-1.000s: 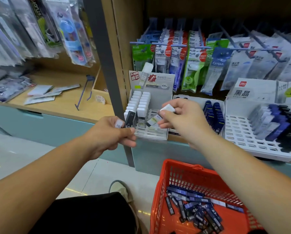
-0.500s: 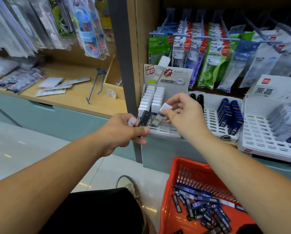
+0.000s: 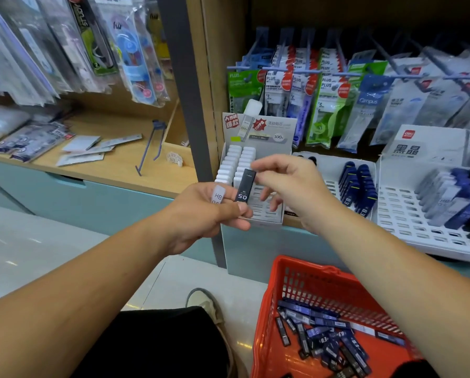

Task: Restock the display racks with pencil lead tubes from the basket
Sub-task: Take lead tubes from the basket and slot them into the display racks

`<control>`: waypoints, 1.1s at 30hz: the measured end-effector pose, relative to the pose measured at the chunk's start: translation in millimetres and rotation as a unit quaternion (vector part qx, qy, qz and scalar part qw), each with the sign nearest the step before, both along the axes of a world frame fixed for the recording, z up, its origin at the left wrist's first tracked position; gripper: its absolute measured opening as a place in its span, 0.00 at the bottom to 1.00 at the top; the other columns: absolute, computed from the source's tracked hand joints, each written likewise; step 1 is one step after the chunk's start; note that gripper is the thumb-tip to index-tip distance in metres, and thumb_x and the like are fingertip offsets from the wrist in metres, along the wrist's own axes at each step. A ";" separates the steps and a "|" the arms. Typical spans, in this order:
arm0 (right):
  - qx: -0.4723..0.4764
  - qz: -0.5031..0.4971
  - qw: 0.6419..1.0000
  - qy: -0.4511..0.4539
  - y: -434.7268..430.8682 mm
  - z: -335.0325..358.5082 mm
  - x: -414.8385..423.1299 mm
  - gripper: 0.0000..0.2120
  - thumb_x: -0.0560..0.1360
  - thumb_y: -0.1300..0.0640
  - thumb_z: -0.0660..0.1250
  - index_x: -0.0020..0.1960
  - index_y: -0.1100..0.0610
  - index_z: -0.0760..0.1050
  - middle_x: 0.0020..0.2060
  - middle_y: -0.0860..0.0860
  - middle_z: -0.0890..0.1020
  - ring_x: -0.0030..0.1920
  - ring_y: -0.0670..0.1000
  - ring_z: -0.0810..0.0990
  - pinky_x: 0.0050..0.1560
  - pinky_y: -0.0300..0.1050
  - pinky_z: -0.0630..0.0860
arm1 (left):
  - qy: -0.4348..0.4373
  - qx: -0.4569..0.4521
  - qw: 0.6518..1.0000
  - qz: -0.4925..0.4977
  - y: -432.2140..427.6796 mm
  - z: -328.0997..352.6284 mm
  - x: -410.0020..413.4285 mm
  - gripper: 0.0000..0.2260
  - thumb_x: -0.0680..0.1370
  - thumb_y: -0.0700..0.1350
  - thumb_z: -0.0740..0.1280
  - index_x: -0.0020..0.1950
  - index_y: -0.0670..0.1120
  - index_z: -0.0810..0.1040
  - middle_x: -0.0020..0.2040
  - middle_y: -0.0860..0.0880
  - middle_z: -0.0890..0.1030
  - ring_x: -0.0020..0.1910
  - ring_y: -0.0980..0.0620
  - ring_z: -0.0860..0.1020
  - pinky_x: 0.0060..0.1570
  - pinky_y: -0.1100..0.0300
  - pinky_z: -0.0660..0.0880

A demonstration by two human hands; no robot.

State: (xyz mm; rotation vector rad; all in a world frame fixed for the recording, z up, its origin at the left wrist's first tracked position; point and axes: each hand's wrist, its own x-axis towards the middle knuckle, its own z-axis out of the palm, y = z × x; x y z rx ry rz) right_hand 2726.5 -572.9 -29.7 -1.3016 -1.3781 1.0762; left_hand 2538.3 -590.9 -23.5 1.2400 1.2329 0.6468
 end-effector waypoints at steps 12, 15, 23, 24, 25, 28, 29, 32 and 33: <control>-0.048 -0.091 0.988 0.116 -67.8 20.1 139.8 0.03 0.84 0.60 0.64 0.55 0.58 0.76 0.47 0.61 0.81 0.38 0.57 0.85 0.32 0.51 0.84 | -0.113 -0.095 0.984 -0.099 -10.6 33.3 142.5 0.17 0.86 0.47 0.57 0.61 0.37 0.78 0.49 0.39 0.84 0.35 0.50 0.78 0.32 0.59 0.68; -0.020 -0.137 0.989 0.056 -87.2 22.6 181.9 0.09 0.84 0.55 0.63 0.62 0.53 0.78 0.43 0.59 0.78 0.28 0.55 0.80 0.25 0.48 0.79 | -0.088 -0.120 0.972 -0.181 -20.1 31.7 183.6 0.23 0.87 0.57 0.52 0.60 0.42 0.78 0.45 0.40 0.83 0.37 0.46 0.79 0.32 0.57 0.75; 0.005 -0.311 0.947 0.077 -125.2 13.1 267.4 0.04 0.80 0.60 0.71 0.54 0.57 0.81 0.34 0.52 0.78 0.19 0.40 0.69 0.22 0.30 0.64 | -0.073 -0.057 0.971 -0.221 -42.4 22.8 285.0 0.18 0.85 0.55 0.61 0.60 0.42 0.80 0.38 0.45 0.82 0.31 0.47 0.80 0.29 0.59 0.79; -0.002 -0.335 0.939 0.081 -129.8 8.7 280.5 0.05 0.80 0.60 0.70 0.55 0.57 0.80 0.36 0.52 0.79 0.20 0.38 0.70 0.24 0.30 0.66 | -0.084 -0.053 0.971 -0.217 -43.7 22.8 297.5 0.16 0.84 0.53 0.63 0.61 0.41 0.80 0.40 0.43 0.83 0.34 0.45 0.82 0.34 0.58 0.81; -0.009 -0.351 0.932 0.086 -134.0 4.1 293.2 0.05 0.81 0.62 0.68 0.56 0.55 0.80 0.38 0.52 0.80 0.21 0.37 0.72 0.25 0.30 0.67 | -0.091 -0.046 0.972 -0.212 -43.8 22.2 309.1 0.15 0.84 0.50 0.65 0.62 0.39 0.79 0.43 0.41 0.83 0.37 0.44 0.84 0.38 0.58 0.82; -0.033 -0.371 0.923 0.093 -147.0 -10.1 331.2 0.16 0.83 0.67 0.60 0.57 0.48 0.78 0.43 0.48 0.82 0.30 0.40 0.74 0.28 0.37 0.69 | -0.063 0.023 0.972 -0.224 -42.9 23.3 343.5 0.10 0.84 0.42 0.67 0.61 0.37 0.78 0.48 0.36 0.81 0.37 0.47 0.84 0.39 0.59 0.82; -0.039 -0.376 0.922 0.089 -151.2 -12.1 343.3 0.16 0.82 0.68 0.60 0.56 0.48 0.78 0.43 0.49 0.83 0.31 0.43 0.74 0.29 0.39 0.69 | -0.042 0.061 0.969 -0.237 -41.0 24.5 354.5 0.07 0.84 0.40 0.66 0.59 0.37 0.78 0.48 0.35 0.80 0.36 0.48 0.83 0.38 0.60 0.81; -0.041 -0.404 0.911 0.075 -154.1 -5.7 380.0 0.09 0.79 0.68 0.67 0.56 0.58 0.78 0.42 0.56 0.85 0.28 0.48 0.77 0.28 0.41 0.76 | 0.016 0.149 0.954 -0.259 -27.8 30.5 382.3 0.03 0.82 0.36 0.69 0.54 0.38 0.80 0.41 0.40 0.82 0.37 0.45 0.82 0.35 0.58 0.79; -0.045 -0.410 0.909 0.068 -150.9 -0.6 392.9 0.08 0.78 0.69 0.69 0.54 0.60 0.78 0.41 0.58 0.84 0.27 0.49 0.78 0.28 0.42 0.78 | 0.034 0.166 0.950 -0.263 -22.5 33.1 390.1 0.02 0.81 0.37 0.70 0.52 0.39 0.81 0.40 0.41 0.83 0.38 0.43 0.81 0.34 0.57 0.79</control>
